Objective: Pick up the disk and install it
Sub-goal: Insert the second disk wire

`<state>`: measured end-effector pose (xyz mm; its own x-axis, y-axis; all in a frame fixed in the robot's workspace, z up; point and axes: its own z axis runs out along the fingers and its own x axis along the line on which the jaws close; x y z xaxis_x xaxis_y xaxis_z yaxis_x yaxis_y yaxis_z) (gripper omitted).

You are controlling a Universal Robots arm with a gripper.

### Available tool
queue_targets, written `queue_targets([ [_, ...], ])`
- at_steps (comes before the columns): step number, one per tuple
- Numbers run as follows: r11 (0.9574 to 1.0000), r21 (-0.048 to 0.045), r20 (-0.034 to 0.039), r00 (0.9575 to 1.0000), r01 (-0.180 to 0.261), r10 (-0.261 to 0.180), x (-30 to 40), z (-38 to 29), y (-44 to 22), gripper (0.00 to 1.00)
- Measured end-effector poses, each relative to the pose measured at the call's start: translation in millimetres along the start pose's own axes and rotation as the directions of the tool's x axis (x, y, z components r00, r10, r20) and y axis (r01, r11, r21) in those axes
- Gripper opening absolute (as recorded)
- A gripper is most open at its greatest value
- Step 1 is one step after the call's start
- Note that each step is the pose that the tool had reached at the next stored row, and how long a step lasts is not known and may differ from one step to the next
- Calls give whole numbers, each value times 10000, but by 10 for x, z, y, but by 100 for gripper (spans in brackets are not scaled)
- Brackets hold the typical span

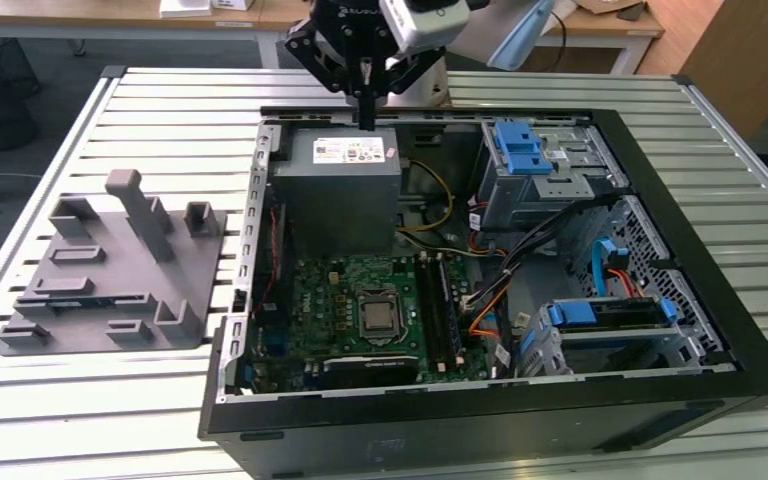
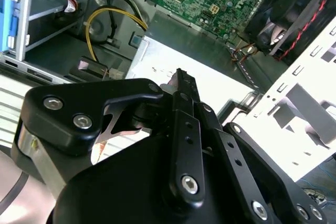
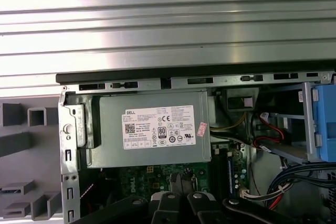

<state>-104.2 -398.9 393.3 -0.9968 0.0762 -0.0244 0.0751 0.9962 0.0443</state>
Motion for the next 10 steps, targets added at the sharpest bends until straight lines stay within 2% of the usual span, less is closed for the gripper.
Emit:
queue_targets([
  [4, 10000, 0, 0, 10000, -1, 1, -81, 2, 6, 11],
  [10, 10000, 0, 0, 10000, 0, 0, -88, 2, 7, 11],
])
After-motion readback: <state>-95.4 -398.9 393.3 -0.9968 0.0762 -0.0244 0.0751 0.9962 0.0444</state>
